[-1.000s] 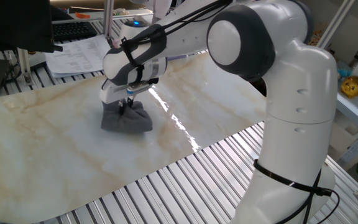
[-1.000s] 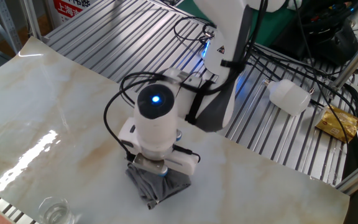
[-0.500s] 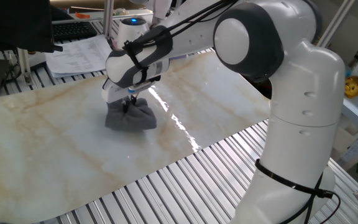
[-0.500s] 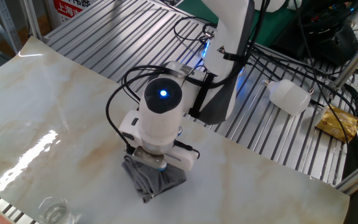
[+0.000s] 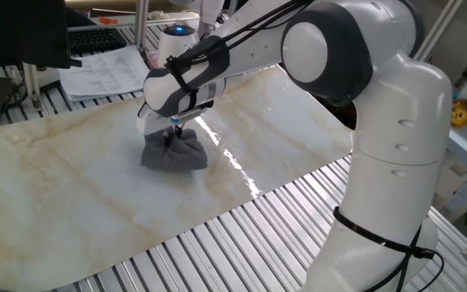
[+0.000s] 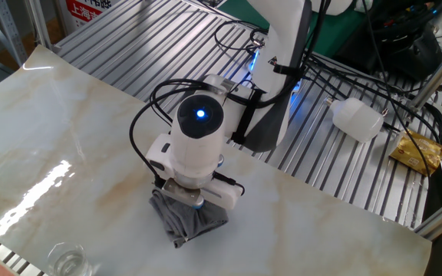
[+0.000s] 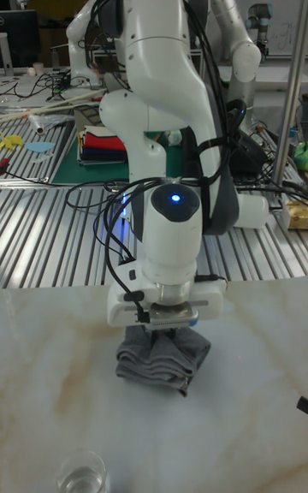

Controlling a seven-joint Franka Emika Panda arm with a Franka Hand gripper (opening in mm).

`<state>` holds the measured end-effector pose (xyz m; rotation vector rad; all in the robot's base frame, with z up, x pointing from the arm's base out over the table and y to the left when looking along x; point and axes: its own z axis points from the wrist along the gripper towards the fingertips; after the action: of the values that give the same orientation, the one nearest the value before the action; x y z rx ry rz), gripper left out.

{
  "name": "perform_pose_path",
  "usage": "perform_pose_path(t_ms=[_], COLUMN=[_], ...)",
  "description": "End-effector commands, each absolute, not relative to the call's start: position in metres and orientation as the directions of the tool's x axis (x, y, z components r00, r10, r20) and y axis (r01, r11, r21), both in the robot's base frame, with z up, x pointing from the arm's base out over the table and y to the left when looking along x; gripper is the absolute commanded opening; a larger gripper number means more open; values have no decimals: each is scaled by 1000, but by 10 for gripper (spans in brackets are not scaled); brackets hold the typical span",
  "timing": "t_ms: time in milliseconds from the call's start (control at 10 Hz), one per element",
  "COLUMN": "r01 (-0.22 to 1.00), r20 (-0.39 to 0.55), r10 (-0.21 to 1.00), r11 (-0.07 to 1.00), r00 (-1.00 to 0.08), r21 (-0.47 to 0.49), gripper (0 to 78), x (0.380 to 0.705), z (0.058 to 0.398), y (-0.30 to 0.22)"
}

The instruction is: Clean the tabletop with a sponge

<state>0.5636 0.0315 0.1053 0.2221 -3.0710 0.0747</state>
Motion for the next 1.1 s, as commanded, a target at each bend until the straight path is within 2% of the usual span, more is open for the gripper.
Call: perform_pose_path(t_ms=[100, 500, 700, 1100], r01=[-182, -173, -153, -150], r20=[43, 47, 80, 60], r10=[-180, -172, -149, -148], r11=[983, 984, 987, 988], r00=[-983, -984, -986, -987], r21=[-36, -29, -44, -38], gripper=[12, 12, 12, 12], x=[566, 566, 566, 566], z=[109, 109, 109, 109], y=[31, 31, 31, 31])
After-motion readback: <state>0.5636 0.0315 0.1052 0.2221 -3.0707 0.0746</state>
